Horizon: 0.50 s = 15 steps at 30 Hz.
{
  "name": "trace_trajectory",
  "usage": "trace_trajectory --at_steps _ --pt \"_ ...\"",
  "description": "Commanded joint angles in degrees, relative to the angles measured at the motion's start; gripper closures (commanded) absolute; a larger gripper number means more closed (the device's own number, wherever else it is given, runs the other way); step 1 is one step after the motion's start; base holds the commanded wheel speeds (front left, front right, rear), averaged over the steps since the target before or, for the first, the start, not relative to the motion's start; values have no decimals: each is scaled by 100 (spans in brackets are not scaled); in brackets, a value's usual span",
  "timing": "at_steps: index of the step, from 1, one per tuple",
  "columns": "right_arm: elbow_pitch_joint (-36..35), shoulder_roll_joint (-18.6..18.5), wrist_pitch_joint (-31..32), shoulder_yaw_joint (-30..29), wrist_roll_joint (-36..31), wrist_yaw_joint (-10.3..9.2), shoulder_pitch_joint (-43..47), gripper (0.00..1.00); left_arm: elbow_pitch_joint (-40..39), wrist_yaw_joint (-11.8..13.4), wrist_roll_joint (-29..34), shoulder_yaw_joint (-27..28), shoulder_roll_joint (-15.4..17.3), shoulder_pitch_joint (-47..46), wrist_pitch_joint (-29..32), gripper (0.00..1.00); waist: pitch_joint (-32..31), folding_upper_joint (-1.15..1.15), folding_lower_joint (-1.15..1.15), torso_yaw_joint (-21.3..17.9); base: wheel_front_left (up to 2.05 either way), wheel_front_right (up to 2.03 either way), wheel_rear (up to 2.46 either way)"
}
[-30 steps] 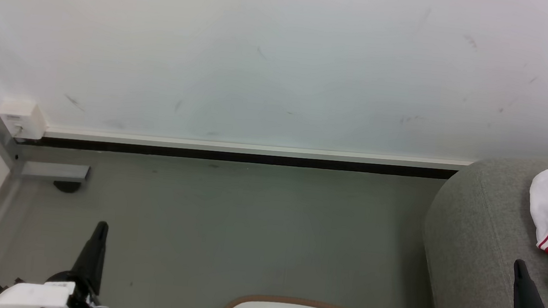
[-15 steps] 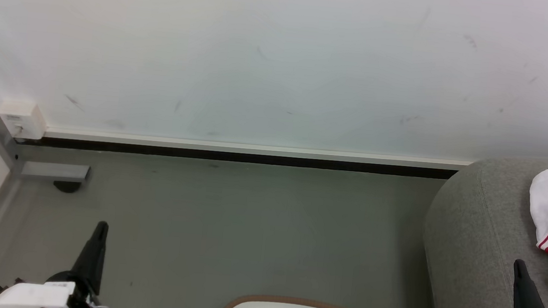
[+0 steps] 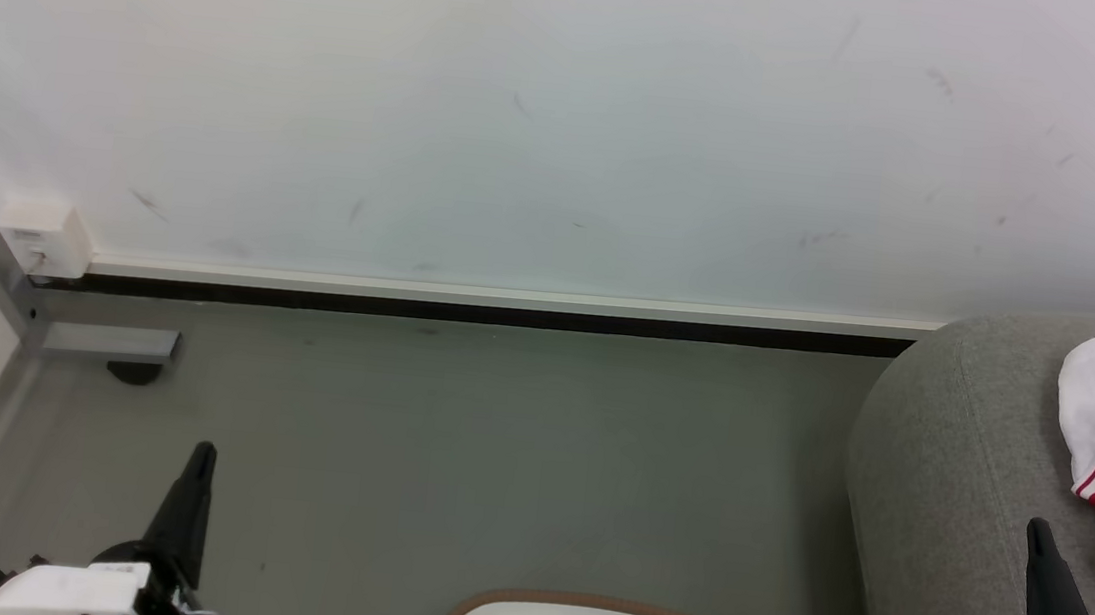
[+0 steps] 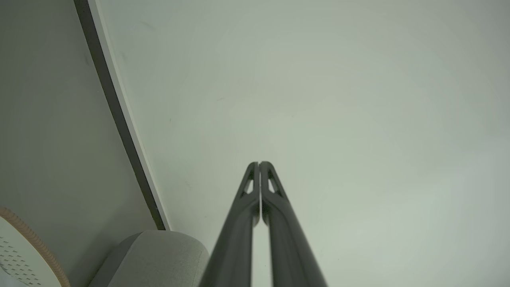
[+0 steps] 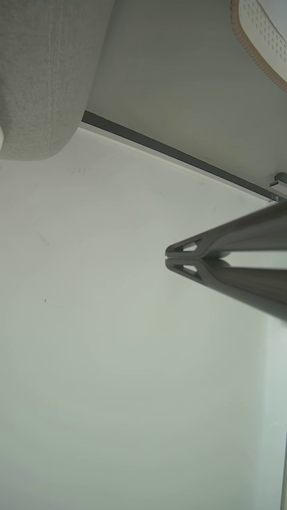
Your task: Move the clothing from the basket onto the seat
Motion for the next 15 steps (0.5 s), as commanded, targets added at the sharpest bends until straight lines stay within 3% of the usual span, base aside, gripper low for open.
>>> trace_trajectory --at_steps 1,15 --pt "-8 -55 -15 -5 28 -13 -51 100 3 5 -67 16 13 -60 22 100 0 0 0 0 0 0 0" --pt "-11 -61 -19 10 48 -14 -50 100 3 5 -67 16 12 -60 22 100 0 0 0 0 0 0 0"
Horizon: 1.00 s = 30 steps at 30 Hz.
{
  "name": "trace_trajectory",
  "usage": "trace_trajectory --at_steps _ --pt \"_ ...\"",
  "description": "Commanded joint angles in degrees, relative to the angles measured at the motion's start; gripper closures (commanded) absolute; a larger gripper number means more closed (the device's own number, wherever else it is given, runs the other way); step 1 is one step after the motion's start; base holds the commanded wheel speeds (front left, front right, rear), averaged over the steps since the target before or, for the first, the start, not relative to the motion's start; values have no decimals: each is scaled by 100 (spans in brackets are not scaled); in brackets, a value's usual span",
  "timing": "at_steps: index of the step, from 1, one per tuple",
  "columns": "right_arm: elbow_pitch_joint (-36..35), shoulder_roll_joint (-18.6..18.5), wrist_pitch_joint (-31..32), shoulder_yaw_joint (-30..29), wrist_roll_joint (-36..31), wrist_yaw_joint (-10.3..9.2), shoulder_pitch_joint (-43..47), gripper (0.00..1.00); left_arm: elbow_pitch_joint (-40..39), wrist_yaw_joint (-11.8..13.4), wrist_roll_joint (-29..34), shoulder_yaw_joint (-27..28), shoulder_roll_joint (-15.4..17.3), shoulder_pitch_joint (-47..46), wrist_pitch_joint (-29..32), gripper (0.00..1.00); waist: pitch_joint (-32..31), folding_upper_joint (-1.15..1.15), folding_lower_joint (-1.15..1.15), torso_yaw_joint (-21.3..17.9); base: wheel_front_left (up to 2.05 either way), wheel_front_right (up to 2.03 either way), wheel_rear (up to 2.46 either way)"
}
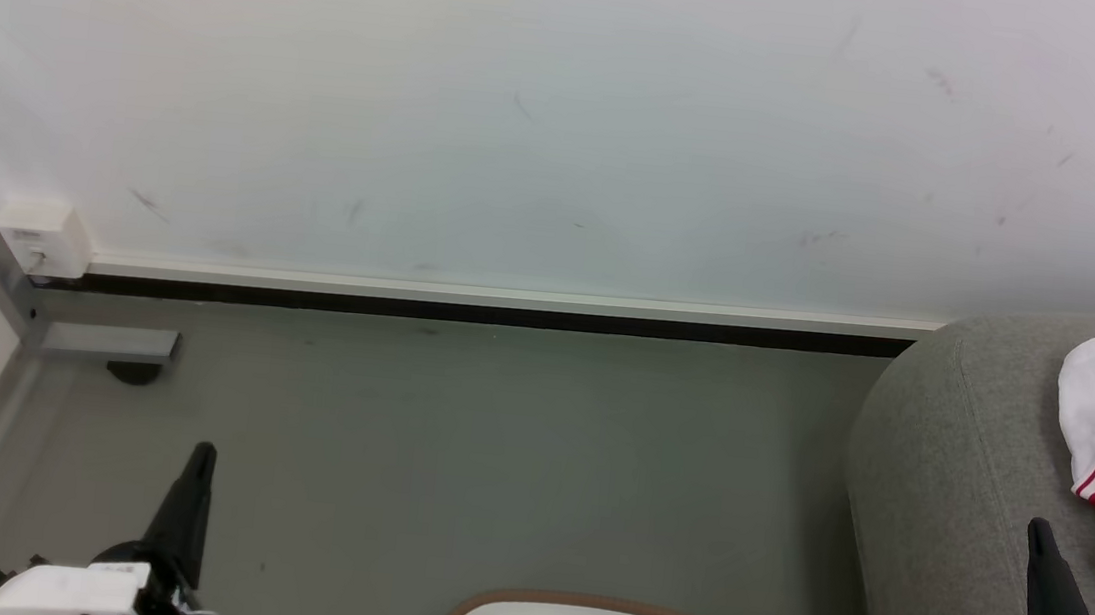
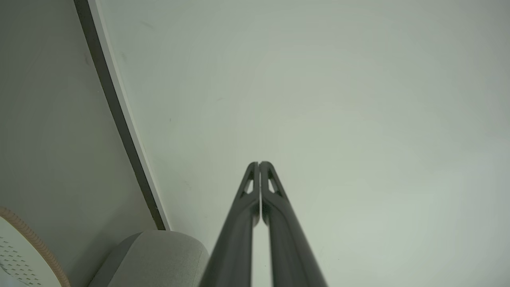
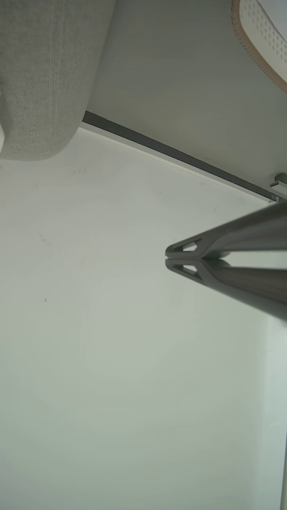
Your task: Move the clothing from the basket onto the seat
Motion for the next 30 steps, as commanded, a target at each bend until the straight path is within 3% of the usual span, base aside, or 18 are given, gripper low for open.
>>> trace_trajectory --at_steps 1,30 --pt "-10 -43 1 -7 44 -14 -49 100 3 5 -67 16 12 -59 22 100 0 0 0 0 0 0 0" --pt "-16 -61 -33 25 73 -13 -48 100 2 5 -67 16 12 -59 22 100 0 0 0 0 0 0 0"
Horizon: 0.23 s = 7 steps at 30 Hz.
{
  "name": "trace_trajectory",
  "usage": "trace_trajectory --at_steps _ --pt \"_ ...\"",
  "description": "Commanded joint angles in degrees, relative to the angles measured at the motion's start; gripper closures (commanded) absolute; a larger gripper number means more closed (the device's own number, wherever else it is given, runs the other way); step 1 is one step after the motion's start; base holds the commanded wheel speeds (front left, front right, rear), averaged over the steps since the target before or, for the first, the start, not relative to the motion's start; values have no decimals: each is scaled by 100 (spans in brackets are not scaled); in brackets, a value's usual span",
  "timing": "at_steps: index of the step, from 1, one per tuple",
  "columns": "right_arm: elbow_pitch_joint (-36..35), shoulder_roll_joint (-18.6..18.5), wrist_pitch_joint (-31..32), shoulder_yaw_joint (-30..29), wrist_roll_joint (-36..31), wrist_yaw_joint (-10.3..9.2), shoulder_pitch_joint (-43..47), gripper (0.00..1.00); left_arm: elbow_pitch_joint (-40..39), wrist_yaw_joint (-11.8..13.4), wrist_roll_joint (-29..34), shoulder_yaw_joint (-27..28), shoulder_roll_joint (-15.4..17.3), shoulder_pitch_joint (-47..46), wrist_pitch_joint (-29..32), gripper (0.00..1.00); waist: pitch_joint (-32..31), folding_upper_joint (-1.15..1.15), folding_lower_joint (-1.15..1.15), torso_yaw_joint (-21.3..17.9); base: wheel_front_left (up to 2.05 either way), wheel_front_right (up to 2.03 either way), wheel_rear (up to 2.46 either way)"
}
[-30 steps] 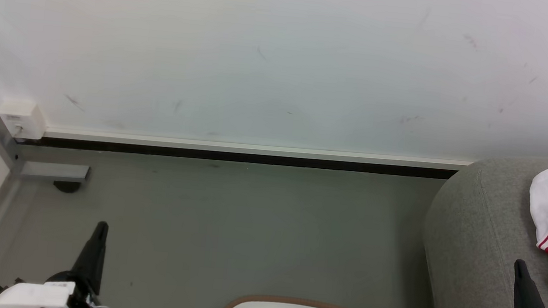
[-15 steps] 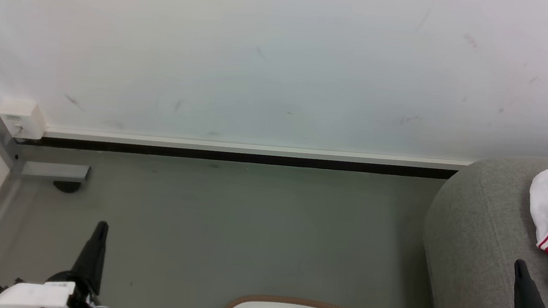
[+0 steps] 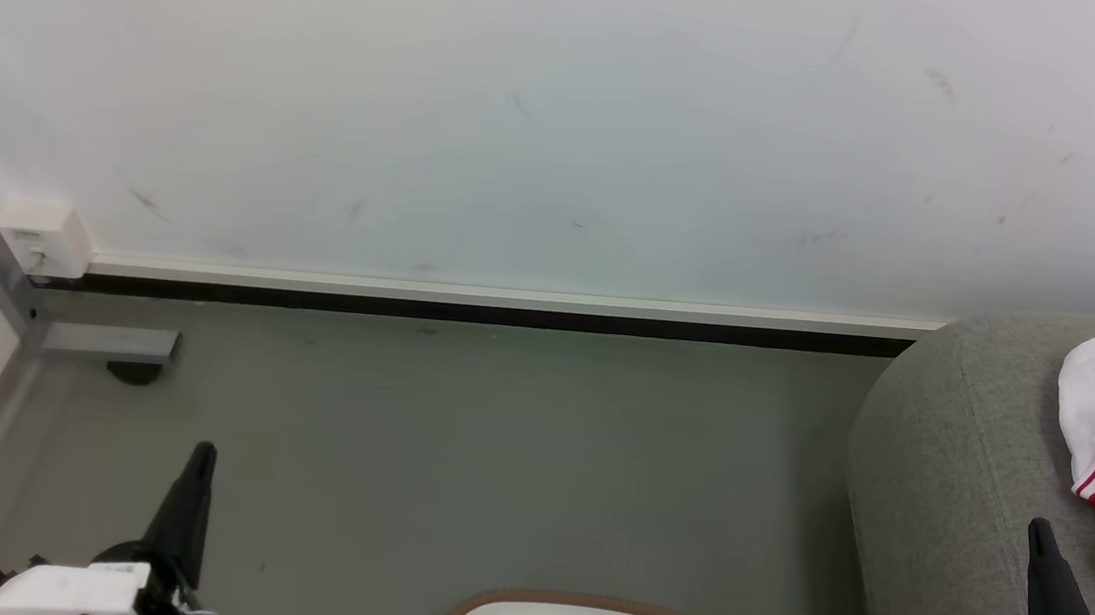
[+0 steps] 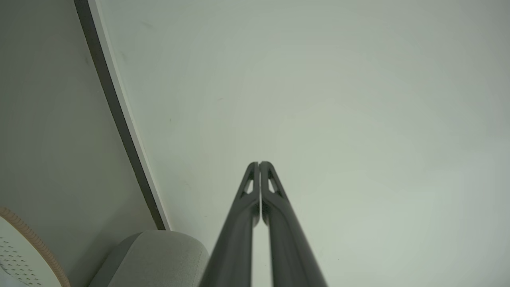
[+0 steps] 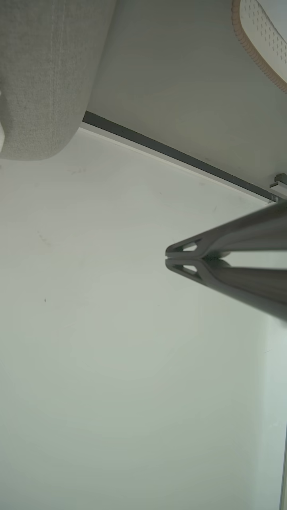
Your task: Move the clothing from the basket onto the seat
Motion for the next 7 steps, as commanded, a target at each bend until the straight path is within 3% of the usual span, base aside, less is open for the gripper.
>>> trace_trajectory --at_steps 1,7 --pt "-12 -32 -24 0 56 -14 -48 100 2 5 -67 16 12 -59 22 100 0 0 0 0 0 0 0" --pt "-13 -33 -31 7 58 -14 -48 100 2 5 -67 16 12 -59 22 100 0 0 0 0 0 0 0"
